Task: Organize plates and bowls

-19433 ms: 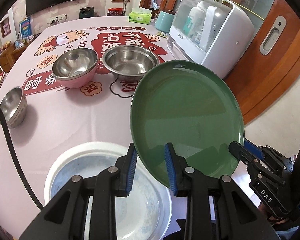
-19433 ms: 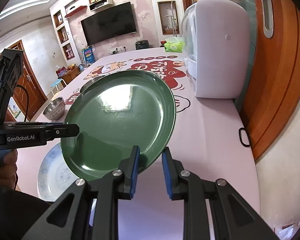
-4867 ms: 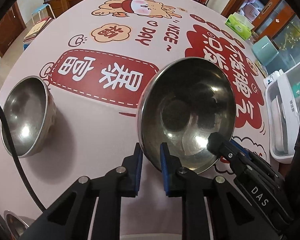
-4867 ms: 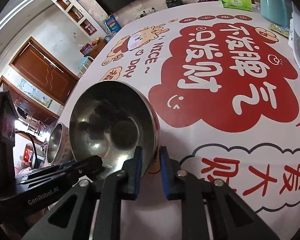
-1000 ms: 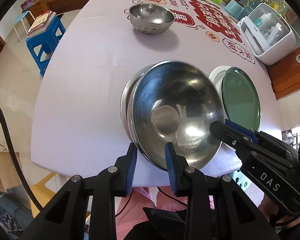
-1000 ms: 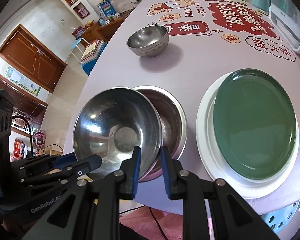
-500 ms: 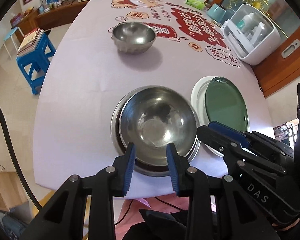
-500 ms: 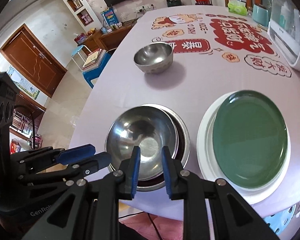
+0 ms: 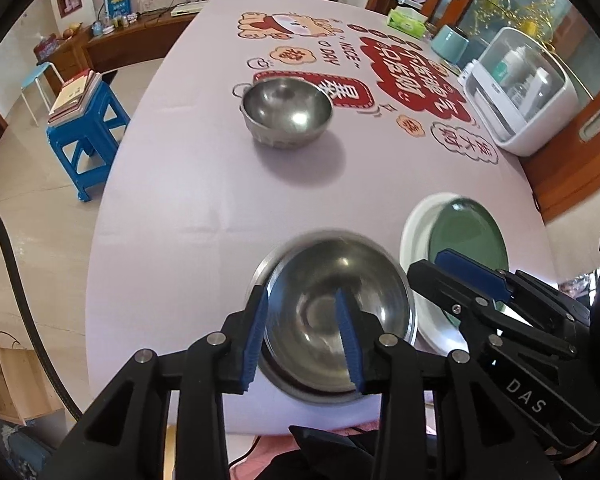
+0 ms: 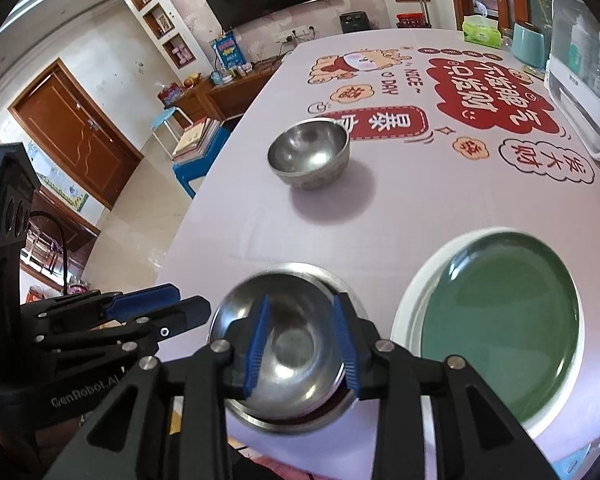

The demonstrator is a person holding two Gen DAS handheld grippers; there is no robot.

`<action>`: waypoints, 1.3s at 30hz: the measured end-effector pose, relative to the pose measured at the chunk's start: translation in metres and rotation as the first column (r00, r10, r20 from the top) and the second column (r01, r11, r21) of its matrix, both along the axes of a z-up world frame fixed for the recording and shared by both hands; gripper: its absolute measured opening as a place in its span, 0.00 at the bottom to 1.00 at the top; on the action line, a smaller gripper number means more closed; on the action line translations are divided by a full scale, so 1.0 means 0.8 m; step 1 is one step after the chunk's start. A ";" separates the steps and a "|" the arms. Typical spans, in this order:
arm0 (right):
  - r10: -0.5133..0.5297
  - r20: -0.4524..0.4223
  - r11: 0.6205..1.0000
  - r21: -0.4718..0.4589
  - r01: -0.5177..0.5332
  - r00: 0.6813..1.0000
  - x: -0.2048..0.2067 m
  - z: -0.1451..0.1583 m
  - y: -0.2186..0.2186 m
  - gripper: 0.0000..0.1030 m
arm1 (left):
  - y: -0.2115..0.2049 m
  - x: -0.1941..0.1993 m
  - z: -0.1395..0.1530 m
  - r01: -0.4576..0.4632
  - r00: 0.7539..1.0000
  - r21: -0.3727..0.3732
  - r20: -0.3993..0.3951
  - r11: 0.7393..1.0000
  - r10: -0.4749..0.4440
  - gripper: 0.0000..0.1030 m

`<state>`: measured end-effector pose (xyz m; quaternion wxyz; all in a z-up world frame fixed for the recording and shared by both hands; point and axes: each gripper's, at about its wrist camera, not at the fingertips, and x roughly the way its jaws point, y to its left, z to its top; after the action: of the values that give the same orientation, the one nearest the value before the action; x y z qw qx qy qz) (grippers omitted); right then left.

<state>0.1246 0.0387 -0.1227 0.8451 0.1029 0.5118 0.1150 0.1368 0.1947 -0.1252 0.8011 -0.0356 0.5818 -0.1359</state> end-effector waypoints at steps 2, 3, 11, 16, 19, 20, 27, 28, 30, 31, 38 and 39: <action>-0.008 0.000 1.000 0.010 0.008 1.000 0.012 -0.002 -0.003 0.38 | 0.002 0.016 0.000 -0.008 1.000 0.009 -0.002 1.000 0.008 0.34; -0.011 -0.001 1.000 0.012 0.011 1.000 0.018 -0.002 -0.004 0.38 | 0.001 0.023 0.000 -0.010 1.000 0.013 -0.004 1.000 0.010 0.34; -0.021 0.018 1.000 0.008 0.021 1.000 0.069 -0.006 -0.009 0.38 | 0.000 0.092 0.000 -0.017 1.000 0.032 0.001 0.999 0.017 0.38; -0.033 0.037 0.999 -0.003 0.033 0.999 0.102 -0.010 -0.010 0.38 | -0.005 0.136 -0.008 -0.020 1.000 0.048 -0.005 0.999 0.021 0.39; -0.032 0.050 0.999 -0.012 0.033 0.998 0.124 -0.015 -0.010 0.38 | -0.005 0.159 -0.014 -0.031 1.000 0.043 -0.005 0.999 0.031 0.39; -0.033 0.054 0.999 -0.018 0.034 0.998 0.129 -0.017 -0.009 0.38 | -0.005 0.166 -0.017 -0.037 0.999 0.039 -0.006 0.999 0.037 0.39; -0.031 0.108 0.999 -0.034 0.035 0.994 0.159 -0.037 -0.004 0.38 | -0.003 0.206 -0.037 -0.081 0.997 0.011 0.018 0.997 0.081 0.39; -0.028 0.111 0.999 -0.035 0.032 0.993 0.163 -0.041 -0.003 0.38 | -0.002 0.210 -0.041 -0.088 0.996 0.000 0.023 0.996 0.087 0.39; -0.024 0.119 0.999 -0.036 0.028 0.993 0.169 -0.048 -0.001 0.38 | -0.002 0.215 -0.049 -0.101 0.994 -0.015 0.029 0.995 0.101 0.39; -0.020 0.123 0.999 -0.038 0.025 0.992 0.171 -0.051 0.000 0.38 | -0.003 0.219 -0.054 -0.105 0.994 -0.022 0.029 0.994 0.106 0.39; 0.020 0.084 0.999 -0.034 -0.017 0.996 0.192 -0.080 0.005 0.38 | -0.006 0.240 -0.098 -0.136 0.991 -0.044 -0.026 0.990 0.135 0.39; 0.028 0.074 0.999 -0.031 -0.026 0.997 0.195 -0.083 0.006 0.38 | -0.008 0.242 -0.102 -0.138 0.990 -0.047 -0.033 0.989 0.136 0.39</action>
<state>0.2803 0.0432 -0.1895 0.8634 0.0788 0.4831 0.1226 0.3307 0.1886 -0.2068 0.7987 -0.0971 0.5863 -0.0941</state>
